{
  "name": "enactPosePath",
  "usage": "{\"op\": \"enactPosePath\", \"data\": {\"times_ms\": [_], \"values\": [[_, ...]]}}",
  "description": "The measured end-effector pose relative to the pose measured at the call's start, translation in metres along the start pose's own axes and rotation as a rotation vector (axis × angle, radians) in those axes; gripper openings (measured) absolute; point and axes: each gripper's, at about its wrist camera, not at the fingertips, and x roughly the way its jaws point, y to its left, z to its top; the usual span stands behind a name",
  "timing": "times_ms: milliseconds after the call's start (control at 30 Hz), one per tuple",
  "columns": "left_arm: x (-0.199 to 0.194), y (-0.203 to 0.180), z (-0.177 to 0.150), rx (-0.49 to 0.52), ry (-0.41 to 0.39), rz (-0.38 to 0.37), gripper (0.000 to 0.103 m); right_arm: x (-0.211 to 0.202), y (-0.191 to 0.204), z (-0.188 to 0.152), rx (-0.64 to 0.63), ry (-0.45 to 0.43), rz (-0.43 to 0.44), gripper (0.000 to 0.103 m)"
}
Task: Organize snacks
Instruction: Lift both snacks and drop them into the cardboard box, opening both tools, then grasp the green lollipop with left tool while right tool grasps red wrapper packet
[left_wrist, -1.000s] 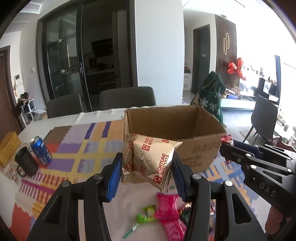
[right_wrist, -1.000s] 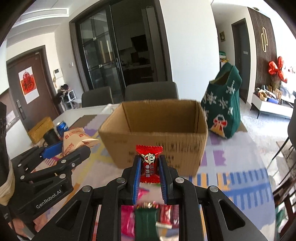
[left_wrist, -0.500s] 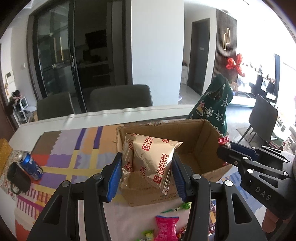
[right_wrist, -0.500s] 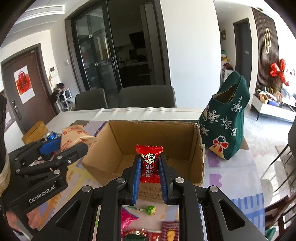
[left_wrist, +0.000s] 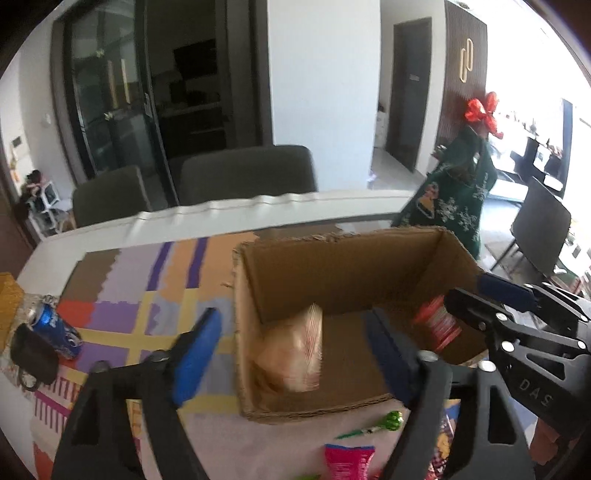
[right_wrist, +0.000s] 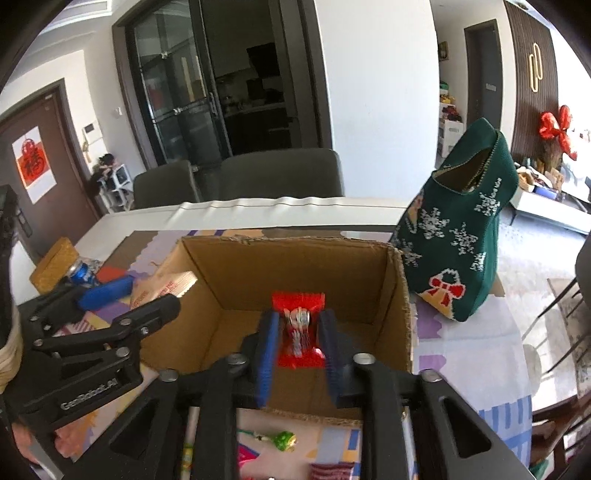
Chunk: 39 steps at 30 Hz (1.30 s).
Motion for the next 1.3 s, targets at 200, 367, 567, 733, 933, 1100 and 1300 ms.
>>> {"op": "enactPosePath", "data": {"times_ms": [200,367,567,733,933,1100,1300], "values": [[-0.018,0.011,-0.009,-0.015,-0.006,0.006,0.088,-0.012,0.002,-0.009,-0.011,-0.022,-0.047,0.047],[-0.041,0.013,-0.021,0.008,-0.008,0.014,0.092,-0.028,0.009,-0.019,-0.023,-0.026,-0.038,0.052],[-0.065,0.013,-0.039,0.023,0.002,0.007,0.095,-0.042,0.018,-0.033,-0.022,0.019,-0.001,0.053],[-0.074,0.017,-0.052,0.031,0.039,0.005,0.095,-0.04,0.021,-0.042,-0.01,0.132,0.032,0.053],[-0.076,0.019,-0.072,0.064,0.101,0.006,0.095,-0.041,0.025,-0.055,-0.007,0.204,0.008,0.053],[-0.069,0.02,-0.087,0.084,0.167,0.005,0.095,-0.03,0.028,-0.072,-0.011,0.313,0.007,0.053],[-0.055,0.021,-0.105,0.109,0.248,-0.001,0.094,-0.013,0.028,-0.094,-0.018,0.418,0.001,0.053]]}}
